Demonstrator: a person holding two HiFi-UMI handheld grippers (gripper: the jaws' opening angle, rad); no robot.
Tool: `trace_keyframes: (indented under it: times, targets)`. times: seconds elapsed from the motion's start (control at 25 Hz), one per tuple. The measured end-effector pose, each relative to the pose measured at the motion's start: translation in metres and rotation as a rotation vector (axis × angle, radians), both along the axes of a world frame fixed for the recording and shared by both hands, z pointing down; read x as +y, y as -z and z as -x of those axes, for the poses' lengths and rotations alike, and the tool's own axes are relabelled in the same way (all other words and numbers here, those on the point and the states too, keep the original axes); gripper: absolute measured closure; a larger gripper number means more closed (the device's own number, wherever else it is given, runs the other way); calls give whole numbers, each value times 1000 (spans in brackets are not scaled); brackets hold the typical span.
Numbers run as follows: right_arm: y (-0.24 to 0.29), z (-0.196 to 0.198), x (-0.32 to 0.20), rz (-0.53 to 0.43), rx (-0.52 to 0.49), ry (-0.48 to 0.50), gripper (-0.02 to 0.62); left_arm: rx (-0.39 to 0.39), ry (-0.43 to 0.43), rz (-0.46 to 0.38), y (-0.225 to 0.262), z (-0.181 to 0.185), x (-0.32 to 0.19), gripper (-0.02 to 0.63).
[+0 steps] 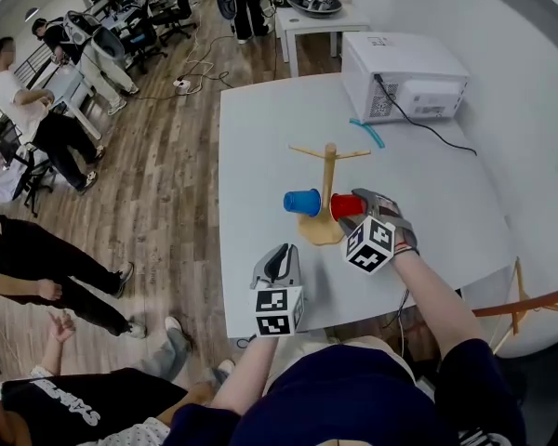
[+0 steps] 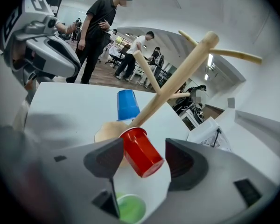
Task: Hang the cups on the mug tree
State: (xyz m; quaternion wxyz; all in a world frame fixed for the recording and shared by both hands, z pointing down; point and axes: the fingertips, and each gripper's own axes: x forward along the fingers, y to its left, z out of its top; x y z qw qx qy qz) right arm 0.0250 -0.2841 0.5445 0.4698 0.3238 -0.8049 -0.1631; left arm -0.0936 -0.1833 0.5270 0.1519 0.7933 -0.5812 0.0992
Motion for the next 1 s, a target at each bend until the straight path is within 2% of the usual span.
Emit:
trace_keyframes:
  times: [0.32,0.72,0.92,1.0]
  targets:
    - [5,0,14,-8,-54,-16,327,-6,-4,3,1,-4,6,584]
    - [9,-2,41,47,-131,-34,332,-11,-13,5,0,-13,19,584]
    - [14,-5,54,33,-183,-65,468,-9,-9,4,1,-17,25,584]
    - [16,-6,60,29,-201,-75,504,-9,-9,4,2,-18,27,584]
